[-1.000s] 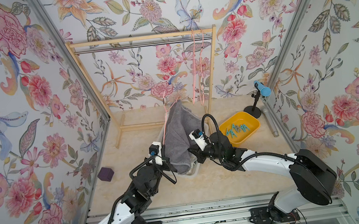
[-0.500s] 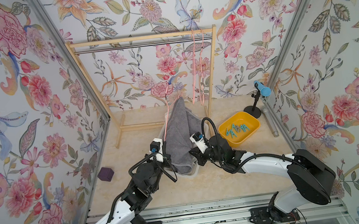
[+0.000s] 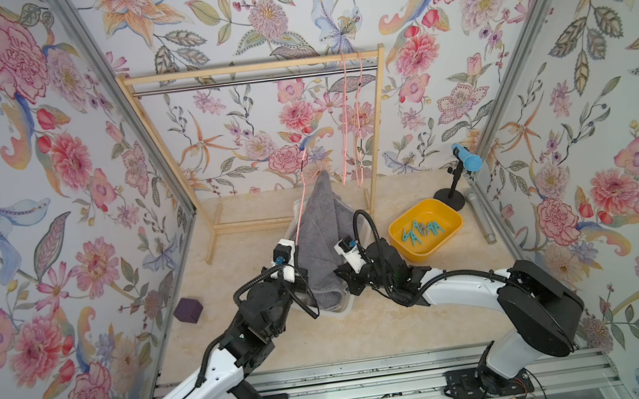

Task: Remove the clothespins securing towels to the hanger
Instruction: Remove the towel from the hanger.

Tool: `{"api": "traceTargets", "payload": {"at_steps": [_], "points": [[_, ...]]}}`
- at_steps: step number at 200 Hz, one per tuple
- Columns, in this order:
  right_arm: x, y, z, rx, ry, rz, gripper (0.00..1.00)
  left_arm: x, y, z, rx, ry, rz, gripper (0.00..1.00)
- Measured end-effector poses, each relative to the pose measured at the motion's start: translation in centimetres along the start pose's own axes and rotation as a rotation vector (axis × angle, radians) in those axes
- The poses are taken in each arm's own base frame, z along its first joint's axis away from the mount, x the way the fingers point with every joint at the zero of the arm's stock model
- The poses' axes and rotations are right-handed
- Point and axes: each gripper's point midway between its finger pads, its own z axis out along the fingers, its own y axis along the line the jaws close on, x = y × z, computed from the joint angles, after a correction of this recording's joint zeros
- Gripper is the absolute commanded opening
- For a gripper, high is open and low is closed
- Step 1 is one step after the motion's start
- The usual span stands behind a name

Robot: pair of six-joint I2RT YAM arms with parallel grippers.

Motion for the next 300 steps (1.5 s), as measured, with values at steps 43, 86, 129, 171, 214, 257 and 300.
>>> {"api": "traceTargets", "payload": {"at_steps": [43, 86, 129, 171, 214, 257, 300], "points": [[0.3, 0.0, 0.4, -0.002, 0.009, 0.0, 0.0, -0.4, 0.1, 0.0, -0.004, -0.006, 0.022, 0.0], [0.1, 0.1, 0.5, -0.003, 0.007, -0.001, 0.0, -1.7, 0.1, 0.2, -0.006, -0.029, 0.03, 0.0], [0.2, 0.1, 0.5, -0.002, 0.007, 0.0, 0.0, -2.3, 0.2, 0.2, -0.009, -0.045, 0.025, 0.0], [0.0, 0.2, 0.0, -0.001, -0.001, 0.008, 0.14, -2.5, 0.2, 0.2, -0.011, -0.05, 0.022, 0.0], [-2.6, 1.3, -3.0, -0.031, -0.092, -0.007, 0.71, -2.9, 0.6, 0.1, -0.032, -0.065, 0.013, 0.0], [-6.7, 2.3, -5.4, -0.078, -0.237, -0.035, 0.78, -3.1, 0.8, -0.2, -0.035, -0.076, 0.0, 0.0], [-8.3, 1.0, -5.2, -0.085, -0.3, -0.014, 0.81, -2.4, 0.7, -0.2, -0.032, -0.066, -0.007, 0.0]]}}
